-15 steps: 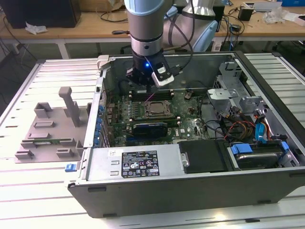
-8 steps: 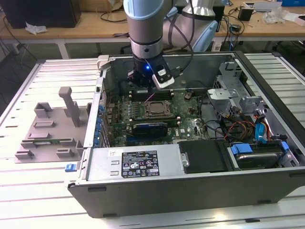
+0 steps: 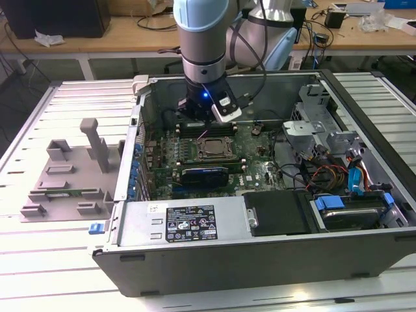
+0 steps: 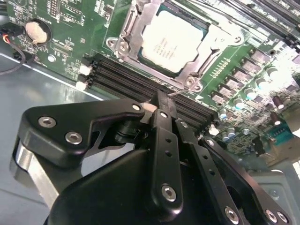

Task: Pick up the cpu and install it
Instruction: 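Install the first cpu locking lever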

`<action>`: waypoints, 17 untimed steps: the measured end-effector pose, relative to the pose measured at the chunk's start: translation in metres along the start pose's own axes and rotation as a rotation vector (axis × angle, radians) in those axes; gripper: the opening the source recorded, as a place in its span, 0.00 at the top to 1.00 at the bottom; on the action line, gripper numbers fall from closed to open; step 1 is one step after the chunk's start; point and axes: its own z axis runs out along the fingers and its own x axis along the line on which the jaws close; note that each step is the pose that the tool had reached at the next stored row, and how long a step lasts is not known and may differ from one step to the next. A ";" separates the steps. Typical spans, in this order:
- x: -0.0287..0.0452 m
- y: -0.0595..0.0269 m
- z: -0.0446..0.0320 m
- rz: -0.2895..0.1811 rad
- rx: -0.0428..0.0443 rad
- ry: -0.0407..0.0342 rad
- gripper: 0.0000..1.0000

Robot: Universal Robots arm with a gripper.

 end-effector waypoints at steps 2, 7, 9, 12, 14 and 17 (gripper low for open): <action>-0.0033 0.0001 0.0005 0.000 0.0016 0.0000 0.89; -0.0044 0.0006 0.0037 -0.001 0.0106 -0.0005 0.89; -0.0042 0.0006 0.0053 -0.001 0.0195 -0.0015 0.89; -0.0039 0.0026 0.0083 -0.006 0.0255 -0.0191 0.89; -0.0036 0.0046 0.0112 -0.008 0.0250 -0.0268 0.89; -0.0033 0.0077 0.0148 -0.008 0.0251 -0.0281 0.89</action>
